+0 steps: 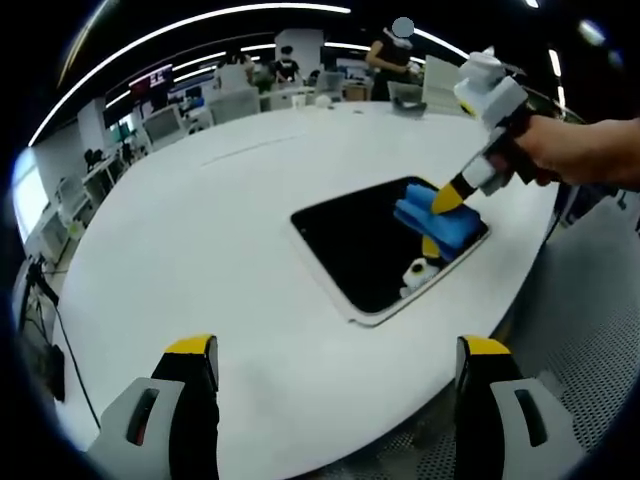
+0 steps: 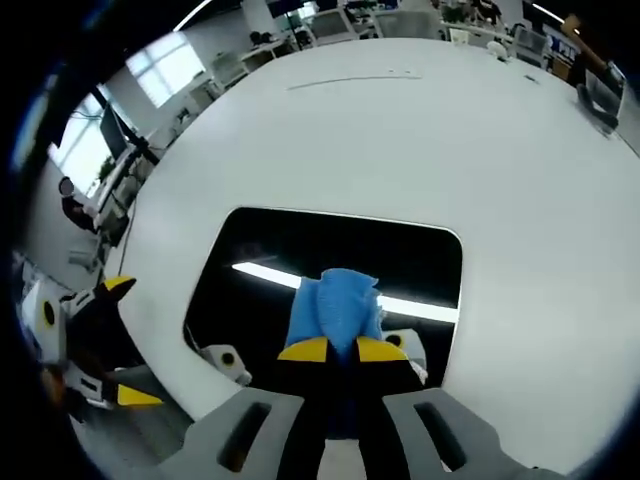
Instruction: Wipe the mirror surface with the cleaning cloth until all visible marks leave the cleaned area.
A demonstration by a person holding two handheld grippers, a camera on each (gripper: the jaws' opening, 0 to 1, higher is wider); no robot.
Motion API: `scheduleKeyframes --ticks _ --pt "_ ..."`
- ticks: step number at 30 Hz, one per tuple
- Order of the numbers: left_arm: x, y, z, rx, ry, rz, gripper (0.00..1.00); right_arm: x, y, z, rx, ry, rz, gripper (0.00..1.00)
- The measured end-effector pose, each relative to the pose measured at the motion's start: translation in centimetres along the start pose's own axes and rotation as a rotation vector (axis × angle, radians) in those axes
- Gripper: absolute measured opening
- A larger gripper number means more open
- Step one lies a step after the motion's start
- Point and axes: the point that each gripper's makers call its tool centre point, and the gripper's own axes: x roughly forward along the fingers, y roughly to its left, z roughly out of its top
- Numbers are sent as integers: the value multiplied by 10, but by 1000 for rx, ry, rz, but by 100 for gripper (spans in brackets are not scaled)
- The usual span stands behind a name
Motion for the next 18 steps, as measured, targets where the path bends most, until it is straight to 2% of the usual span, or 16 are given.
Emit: scheduleKeyframes --ticks 18 --pt "-1 0 -2 -6 0 -3 99 -11 9 -20 25 7 14 2"
